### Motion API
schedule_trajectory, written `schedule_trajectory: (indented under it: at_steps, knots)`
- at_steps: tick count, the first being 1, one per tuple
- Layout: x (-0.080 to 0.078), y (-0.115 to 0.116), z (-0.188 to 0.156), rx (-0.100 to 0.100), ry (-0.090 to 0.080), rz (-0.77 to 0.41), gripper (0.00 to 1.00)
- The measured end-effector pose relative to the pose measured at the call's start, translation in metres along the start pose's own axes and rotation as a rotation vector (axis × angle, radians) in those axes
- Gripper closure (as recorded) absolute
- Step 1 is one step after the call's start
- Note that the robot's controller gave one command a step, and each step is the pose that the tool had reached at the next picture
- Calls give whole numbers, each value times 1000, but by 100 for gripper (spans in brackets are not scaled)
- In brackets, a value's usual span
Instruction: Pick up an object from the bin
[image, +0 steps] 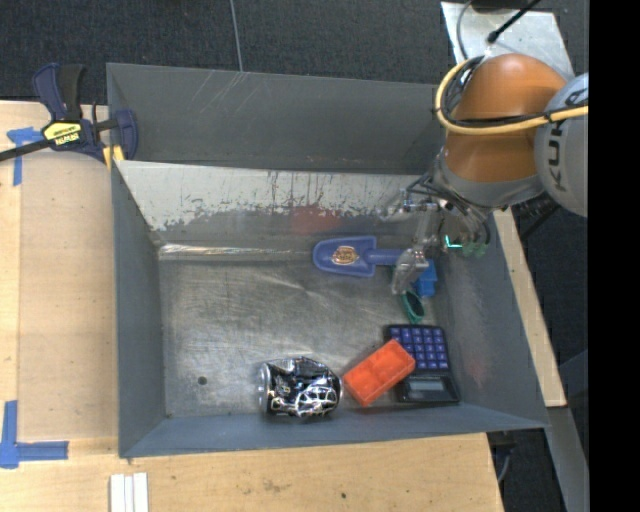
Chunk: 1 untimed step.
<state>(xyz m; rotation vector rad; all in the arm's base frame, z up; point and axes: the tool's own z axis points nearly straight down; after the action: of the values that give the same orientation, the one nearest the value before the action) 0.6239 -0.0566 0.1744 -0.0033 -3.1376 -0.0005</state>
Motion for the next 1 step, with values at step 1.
schedule_trajectory:
  at_steps: [1]
  knots:
    - [-2, 0, -5, 1, -8, -1, 0]
